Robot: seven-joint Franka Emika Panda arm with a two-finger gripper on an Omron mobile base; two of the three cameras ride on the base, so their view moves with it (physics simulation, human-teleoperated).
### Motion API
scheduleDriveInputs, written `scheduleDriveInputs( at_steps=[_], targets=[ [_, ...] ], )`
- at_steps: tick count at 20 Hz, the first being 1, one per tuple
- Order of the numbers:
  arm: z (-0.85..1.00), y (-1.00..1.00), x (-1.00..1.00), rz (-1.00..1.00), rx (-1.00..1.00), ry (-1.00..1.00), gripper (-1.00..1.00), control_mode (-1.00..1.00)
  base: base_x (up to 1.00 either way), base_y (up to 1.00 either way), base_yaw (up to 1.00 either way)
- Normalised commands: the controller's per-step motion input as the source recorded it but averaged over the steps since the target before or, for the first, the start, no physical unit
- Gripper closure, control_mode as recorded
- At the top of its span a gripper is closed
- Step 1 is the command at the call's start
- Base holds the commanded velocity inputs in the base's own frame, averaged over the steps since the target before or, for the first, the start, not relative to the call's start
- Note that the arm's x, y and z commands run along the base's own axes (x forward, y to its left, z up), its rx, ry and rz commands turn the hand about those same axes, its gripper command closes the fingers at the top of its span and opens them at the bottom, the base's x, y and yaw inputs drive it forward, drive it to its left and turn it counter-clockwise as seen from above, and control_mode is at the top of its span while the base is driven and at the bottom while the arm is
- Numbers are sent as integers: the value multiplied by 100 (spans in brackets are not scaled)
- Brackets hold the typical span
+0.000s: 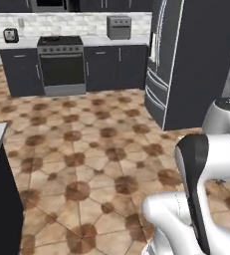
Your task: Take the chicken drumsticks from the pan and place one on each plate on the dining counter.
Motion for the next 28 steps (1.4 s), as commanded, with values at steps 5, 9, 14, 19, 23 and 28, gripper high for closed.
scheduleDriveInputs(
  at_steps=[5,9,14,19,23,28],
  targets=[
    [0,0,0,0,0,0,-100,100,100,0,35],
    [0,0,0,0,0,0,-100,100,100,0,40],
    [0,0,0,0,0,0,-100,100,100,0,37],
    [0,0,0,0,0,0,-100,100,100,-2,14],
    [0,0,0,0,0,0,-100,100,100,-3,2],
    [0,0,0,0,0,0,-100,100,100,0,0]
  ],
)
